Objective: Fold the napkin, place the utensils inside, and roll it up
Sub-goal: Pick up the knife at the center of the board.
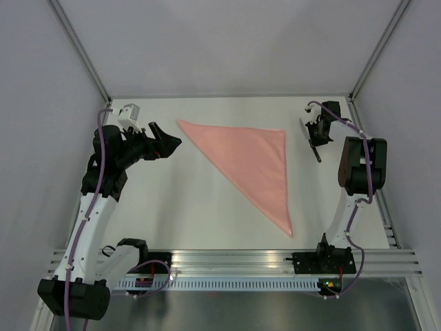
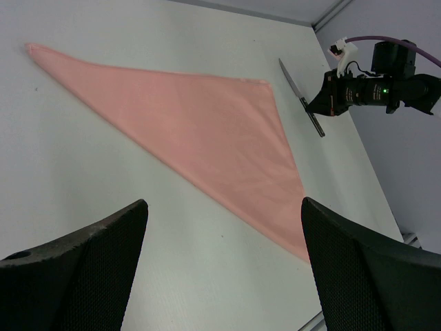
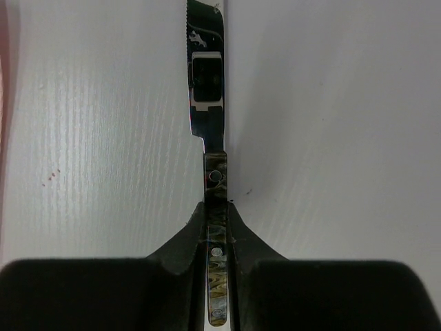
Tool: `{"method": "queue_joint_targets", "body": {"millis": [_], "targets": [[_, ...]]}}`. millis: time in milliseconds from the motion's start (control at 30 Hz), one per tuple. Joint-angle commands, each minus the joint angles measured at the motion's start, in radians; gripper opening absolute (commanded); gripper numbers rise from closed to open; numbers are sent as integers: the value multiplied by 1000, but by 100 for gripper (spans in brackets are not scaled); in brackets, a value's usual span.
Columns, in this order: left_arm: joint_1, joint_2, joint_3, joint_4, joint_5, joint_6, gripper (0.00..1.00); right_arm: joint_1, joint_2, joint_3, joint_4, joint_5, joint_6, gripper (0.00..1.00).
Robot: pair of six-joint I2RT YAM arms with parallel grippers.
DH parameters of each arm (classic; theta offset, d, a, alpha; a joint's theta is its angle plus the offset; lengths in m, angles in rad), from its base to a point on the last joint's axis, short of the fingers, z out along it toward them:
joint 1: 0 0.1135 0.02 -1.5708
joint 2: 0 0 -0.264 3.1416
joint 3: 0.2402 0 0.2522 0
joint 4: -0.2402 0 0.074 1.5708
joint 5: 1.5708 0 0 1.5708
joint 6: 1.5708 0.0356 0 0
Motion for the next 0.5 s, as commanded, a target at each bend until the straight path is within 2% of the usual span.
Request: {"method": "queue_joint_targets", "body": {"millis": [0, 333, 467], "targets": [[-3, -3, 5, 8, 15, 31, 95, -1, -52, -35, -110, -19, -9, 1], [-3, -7, 9, 9, 18, 22, 95, 3, -309, -32, -211, -135, 74, 0], [-3, -7, 10, 7, 19, 18, 94, 57, -390, -62, -257, -152, 86, 0]]}}
